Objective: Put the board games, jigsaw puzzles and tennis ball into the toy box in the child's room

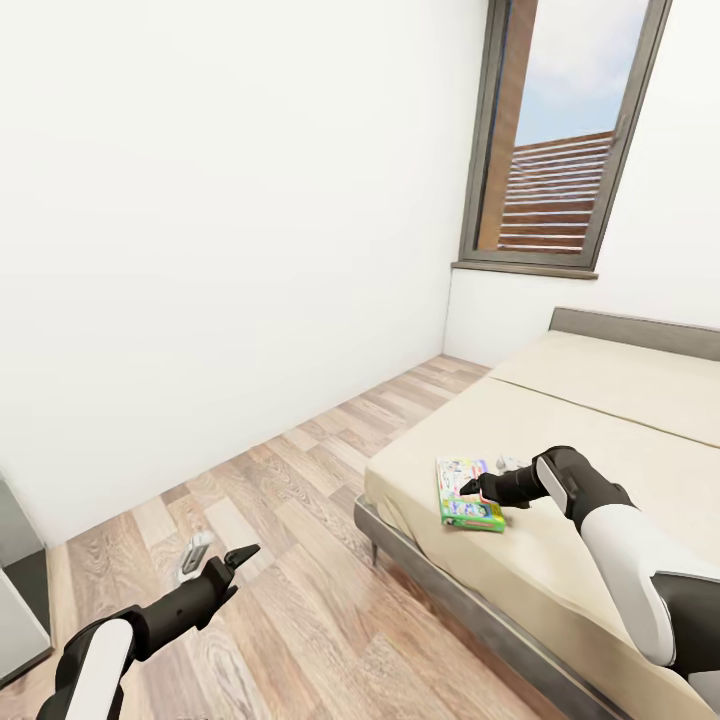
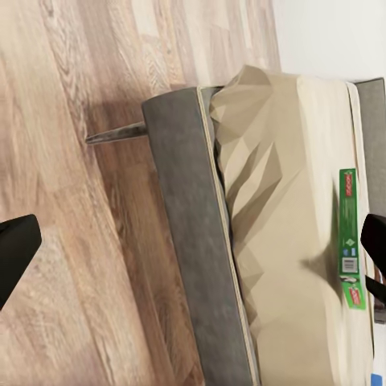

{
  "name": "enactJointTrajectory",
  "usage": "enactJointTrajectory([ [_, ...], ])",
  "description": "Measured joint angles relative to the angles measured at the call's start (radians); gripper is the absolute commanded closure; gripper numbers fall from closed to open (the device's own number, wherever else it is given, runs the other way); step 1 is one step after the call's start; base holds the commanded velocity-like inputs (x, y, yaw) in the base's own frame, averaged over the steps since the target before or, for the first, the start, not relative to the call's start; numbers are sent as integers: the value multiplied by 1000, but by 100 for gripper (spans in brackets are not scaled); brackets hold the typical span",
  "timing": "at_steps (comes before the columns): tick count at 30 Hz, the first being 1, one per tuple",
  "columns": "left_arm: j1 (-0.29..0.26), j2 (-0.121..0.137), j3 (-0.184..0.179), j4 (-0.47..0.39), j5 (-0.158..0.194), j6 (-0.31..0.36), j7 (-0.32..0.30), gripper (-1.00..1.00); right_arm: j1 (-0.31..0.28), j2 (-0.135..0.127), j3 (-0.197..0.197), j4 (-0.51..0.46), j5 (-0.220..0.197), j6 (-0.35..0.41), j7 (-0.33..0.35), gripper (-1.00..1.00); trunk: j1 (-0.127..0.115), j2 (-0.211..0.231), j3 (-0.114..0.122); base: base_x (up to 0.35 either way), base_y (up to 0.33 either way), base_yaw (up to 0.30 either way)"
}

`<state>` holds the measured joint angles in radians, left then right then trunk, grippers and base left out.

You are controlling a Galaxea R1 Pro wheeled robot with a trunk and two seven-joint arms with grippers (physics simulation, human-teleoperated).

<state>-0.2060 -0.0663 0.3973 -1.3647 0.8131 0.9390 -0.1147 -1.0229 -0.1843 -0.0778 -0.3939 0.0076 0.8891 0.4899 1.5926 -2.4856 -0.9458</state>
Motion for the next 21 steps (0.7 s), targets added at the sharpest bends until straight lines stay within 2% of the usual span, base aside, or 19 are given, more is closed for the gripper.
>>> enactJointTrajectory([
  [4, 0, 0, 0, 1, -2, 0, 0, -100, 0, 0, 0, 0, 0, 0, 0, -100, 0, 0, 0, -23, 0, 187],
  [10, 0, 0, -2, 3, -2, -3, 0, -100, 0, -1, -1, -1, -1, 1, 0, -100, 0, 0, 0, -155, 0, 153],
  [21, 0, 0, -5, 4, -1, -4, 0, -100, 0, 0, -1, -1, -1, 1, 0, -100, 0, 0, 0, -76, 0, 45],
])
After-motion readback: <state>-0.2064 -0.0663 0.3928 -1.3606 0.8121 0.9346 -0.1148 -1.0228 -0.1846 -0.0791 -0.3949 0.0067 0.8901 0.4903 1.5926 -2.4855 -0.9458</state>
